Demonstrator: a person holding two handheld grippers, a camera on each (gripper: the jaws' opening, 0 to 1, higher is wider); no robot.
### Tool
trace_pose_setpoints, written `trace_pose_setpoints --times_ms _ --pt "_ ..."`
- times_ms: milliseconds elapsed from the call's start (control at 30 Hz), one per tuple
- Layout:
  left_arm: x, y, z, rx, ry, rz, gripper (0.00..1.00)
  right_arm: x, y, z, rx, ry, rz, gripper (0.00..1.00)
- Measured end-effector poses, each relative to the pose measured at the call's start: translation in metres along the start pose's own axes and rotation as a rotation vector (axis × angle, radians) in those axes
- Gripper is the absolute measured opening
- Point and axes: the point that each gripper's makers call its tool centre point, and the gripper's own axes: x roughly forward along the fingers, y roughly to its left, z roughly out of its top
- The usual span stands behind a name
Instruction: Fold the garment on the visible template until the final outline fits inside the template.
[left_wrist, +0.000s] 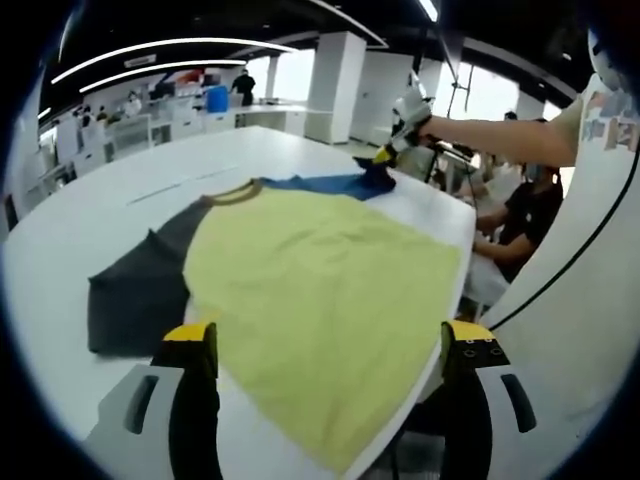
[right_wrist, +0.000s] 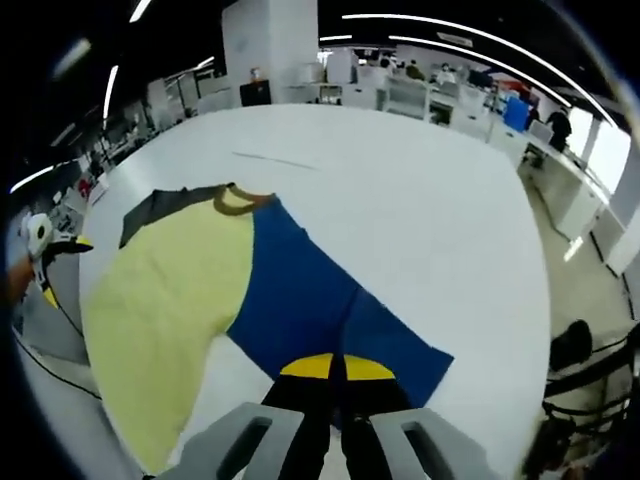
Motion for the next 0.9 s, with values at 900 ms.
trace_pose_setpoints --times_ms 900 --pt "-0.006 0.002 -0.006 -0.007 0.001 -0.005 0.89 0.032 0.054 0.035 -0.081 0.021 0.081 0.0"
